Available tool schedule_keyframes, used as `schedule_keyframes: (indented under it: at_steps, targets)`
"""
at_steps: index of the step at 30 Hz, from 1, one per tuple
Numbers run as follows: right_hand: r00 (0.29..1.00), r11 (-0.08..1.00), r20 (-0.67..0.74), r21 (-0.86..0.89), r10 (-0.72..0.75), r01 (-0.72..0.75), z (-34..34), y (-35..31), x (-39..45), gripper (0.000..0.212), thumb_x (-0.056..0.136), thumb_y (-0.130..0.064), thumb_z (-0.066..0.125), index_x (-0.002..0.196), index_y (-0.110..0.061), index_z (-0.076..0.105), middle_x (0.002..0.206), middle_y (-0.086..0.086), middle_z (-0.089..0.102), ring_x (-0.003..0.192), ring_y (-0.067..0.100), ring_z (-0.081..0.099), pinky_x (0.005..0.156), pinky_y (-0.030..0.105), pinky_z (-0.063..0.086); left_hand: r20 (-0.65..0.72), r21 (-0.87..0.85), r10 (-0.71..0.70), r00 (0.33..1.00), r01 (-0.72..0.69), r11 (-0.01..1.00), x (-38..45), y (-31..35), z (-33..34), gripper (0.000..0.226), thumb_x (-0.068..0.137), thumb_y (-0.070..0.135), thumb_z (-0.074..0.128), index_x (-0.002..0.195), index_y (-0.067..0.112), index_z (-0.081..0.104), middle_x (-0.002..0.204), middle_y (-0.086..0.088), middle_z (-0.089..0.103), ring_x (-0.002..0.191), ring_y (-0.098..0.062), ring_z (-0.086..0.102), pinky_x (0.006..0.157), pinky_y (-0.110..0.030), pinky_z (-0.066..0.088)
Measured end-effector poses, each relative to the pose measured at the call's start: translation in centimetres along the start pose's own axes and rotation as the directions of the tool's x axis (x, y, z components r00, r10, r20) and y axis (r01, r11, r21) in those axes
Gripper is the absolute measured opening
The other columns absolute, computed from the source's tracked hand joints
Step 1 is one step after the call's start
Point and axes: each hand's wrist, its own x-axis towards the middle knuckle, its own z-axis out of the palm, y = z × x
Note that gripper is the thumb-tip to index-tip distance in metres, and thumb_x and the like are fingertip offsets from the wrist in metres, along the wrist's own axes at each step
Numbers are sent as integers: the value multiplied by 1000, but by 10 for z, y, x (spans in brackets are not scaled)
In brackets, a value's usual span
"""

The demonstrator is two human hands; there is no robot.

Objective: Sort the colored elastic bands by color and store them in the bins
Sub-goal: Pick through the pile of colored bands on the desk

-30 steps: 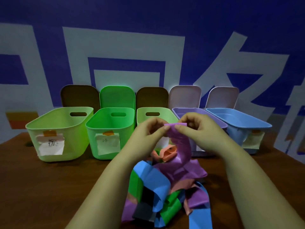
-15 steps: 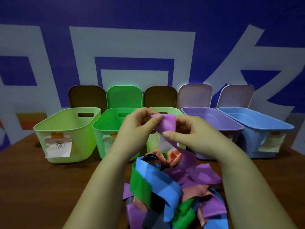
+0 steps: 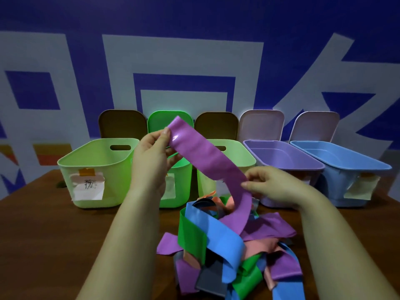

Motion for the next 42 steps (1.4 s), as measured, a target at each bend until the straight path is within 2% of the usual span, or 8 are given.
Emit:
schedule_keyframes:
  at_steps: [4, 8, 15, 20, 27, 34, 38, 42]
  targets:
    - [992, 880, -81, 459, -93, 119, 0, -7, 2, 14, 95, -7, 47, 98, -1, 59, 85, 9, 63, 78, 16, 57, 68, 17, 50, -54, -141, -43, 998, 35, 989, 5, 5, -5, 16, 98, 18, 47, 84, 14, 54, 82, 0, 59, 73, -10, 61, 63, -22, 54]
    - [961, 784, -268, 580, -69, 219, -2, -12, 3, 21, 96, -17, 46, 85, -9, 62, 68, -2, 63, 61, 8, 55, 59, 17, 46, -82, -257, -80, 993, 56, 965, 8, 7, -6, 13, 98, 17, 47, 89, 14, 55, 88, -3, 61, 77, -12, 63, 59, -22, 55]
    - [974, 914, -207, 369, -94, 167, -14, -10, -10, 29, 76, -45, 59, 76, -18, 69, 68, -12, 64, 65, 3, 53, 63, 20, 42, -74, -299, -150, 986, 121, 947, 10, 8, -11, 13, 97, 17, 48, 92, 13, 59, 84, -1, 65, 65, -7, 66, 54, -18, 52]
    - [977, 950, -176, 266, -121, 165, -16, -13, -16, 48, 65, -59, 70, 86, -16, 68, 78, -1, 70, 70, 8, 58, 68, 27, 45, -33, -318, -166, 986, 148, 936, 6, 10, -1, 16, 97, 22, 48, 89, 14, 59, 72, 3, 65, 54, -4, 63, 50, -17, 49]
    - [996, 955, -9, 284, -85, 84, -14, -15, -27, 51, 57, -49, 72, 94, -13, 68, 93, 9, 74, 83, 21, 68, 82, 39, 52, -58, -159, -125, 990, 115, 981, -4, 21, -10, 13, 97, 17, 48, 90, 12, 57, 85, -3, 61, 74, -11, 62, 62, -22, 54]
    - [963, 963, 270, 262, -12, -62, -23, -9, -65, 42, 73, -5, 72, 111, -13, 55, 86, 7, 72, 77, 15, 67, 65, 22, 53, -3, 35, -158, 987, 158, 987, -41, 42, -56, 11, 91, 1, 53, 94, 12, 54, 75, -3, 70, 59, -7, 68, 54, -18, 54]
    - [971, 972, 233, 213, 53, -105, -21, -4, -87, 46, 61, -18, 76, 101, -16, 53, 75, 2, 70, 71, 11, 64, 64, 22, 50, -55, 81, -215, 975, 219, 972, -79, 42, -88, 19, 89, -4, 51, 82, 13, 52, 66, -2, 67, 56, -9, 67, 56, -20, 57]
    - [982, 990, 179, 113, 60, -82, -7, 9, -112, 26, 72, -15, 77, 87, -15, 55, 63, -2, 53, 60, 8, 46, 59, 22, 37, -17, 217, -293, 956, 289, 932, -118, 30, -112, 22, 90, -8, 46, 80, 7, 59, 56, 3, 67, 49, -6, 63, 52, -17, 55]
